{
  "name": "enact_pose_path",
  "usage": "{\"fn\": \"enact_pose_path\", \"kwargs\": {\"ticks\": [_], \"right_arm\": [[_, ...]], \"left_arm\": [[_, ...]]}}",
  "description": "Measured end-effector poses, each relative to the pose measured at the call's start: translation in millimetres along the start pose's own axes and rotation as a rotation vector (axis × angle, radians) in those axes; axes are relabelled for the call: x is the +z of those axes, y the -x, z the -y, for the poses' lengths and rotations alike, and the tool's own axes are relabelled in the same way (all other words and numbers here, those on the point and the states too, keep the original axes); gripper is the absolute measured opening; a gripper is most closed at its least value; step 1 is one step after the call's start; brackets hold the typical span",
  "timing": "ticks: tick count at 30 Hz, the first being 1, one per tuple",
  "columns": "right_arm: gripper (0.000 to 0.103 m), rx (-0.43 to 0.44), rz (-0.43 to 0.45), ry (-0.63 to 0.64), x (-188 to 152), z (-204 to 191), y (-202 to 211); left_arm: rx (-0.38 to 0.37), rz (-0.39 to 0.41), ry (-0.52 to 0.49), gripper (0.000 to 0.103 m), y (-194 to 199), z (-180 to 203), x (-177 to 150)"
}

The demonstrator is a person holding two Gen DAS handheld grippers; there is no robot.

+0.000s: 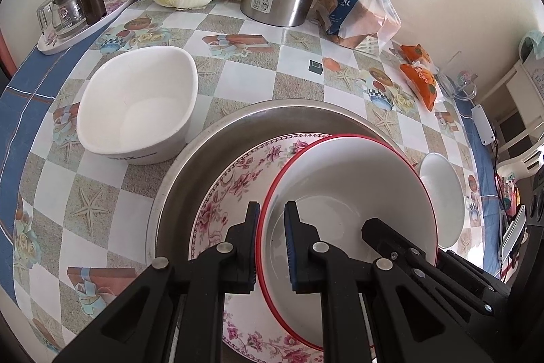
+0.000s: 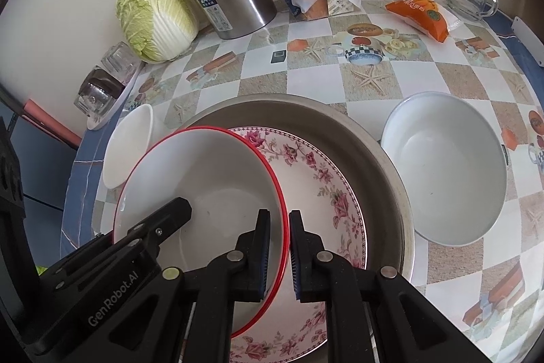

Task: Organize plates and bowls
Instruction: 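Lower the strawberry bowl with both grippers onto the plate in the basin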

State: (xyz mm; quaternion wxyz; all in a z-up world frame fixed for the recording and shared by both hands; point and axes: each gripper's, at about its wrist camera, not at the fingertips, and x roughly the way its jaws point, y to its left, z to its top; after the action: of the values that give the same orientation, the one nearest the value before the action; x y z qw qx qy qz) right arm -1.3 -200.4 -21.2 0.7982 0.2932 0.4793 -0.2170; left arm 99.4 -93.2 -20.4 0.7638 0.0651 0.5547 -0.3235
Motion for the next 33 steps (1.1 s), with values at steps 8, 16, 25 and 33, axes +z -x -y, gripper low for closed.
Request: {"fn": "enact_pose_path", "kwargs": {"ticks": [8,16,25,33], "right_arm": [[0.013,-0.009,-0.008,-0.003,0.5,1.7,-4.6],[0.013,-0.012,-0.001,0.002,1.1,0.7,-6.0],[0.015,-0.010,-0.003,0.010,0.8,-1.5,-6.3],[0.015,-0.002,-0.005,0.003,0.7,1.8,-6.2]], "left_arm": [[0.009,-0.018,-0.005,0.013,-7.6,0.7,-0.9],[0.006,-0.018,-0.002,0.013,-8.3,-0.2,-0.1],[0.005,-0.020,-0.003,0.013,-8.8,-0.1,-0.1],[0.025,-0.009,-0.012,0.018,-3.6,-0.4,1.7]]}}
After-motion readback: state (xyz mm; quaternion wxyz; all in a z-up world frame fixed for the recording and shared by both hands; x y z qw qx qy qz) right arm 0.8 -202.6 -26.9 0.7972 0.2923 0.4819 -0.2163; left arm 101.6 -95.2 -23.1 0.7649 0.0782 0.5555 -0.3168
